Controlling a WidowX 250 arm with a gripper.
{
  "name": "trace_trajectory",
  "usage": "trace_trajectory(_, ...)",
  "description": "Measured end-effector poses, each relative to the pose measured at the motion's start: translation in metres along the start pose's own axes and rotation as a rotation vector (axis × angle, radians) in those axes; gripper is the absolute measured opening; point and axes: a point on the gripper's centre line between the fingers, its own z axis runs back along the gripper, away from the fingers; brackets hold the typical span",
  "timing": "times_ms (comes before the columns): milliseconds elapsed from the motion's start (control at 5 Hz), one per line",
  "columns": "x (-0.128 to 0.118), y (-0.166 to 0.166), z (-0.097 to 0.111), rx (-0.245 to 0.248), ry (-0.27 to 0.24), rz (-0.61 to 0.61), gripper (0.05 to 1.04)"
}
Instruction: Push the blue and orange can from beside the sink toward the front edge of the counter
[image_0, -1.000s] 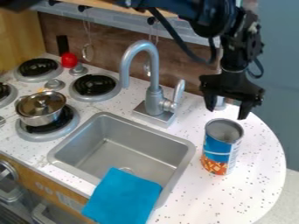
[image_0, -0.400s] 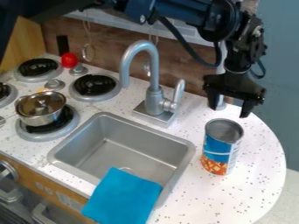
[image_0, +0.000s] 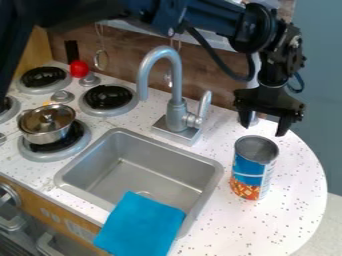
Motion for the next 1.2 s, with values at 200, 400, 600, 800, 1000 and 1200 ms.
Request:
trace_trajectory(200,-0.003,0.000,-0.008,0.005,0.006,-0.003,1.001)
trace_trajectory(400,-0.003,-0.001,-0.009,0.009,0.001,0.006,1.001)
trace_trajectory(600,-0.002,-0.003,-0.010,0.007,-0.009,0.010,1.001)
trace_trajectory(800,-0.010,-0.001,-0.016,0.010,0.008,0.018,1.001)
trace_trajectory(1000,-0.026,0.000,-0.026,0.017,0.044,0.009,1.001)
trace_trajectory(1200,-0.039,0.000,-0.025,0.013,0.060,0.000,1.001)
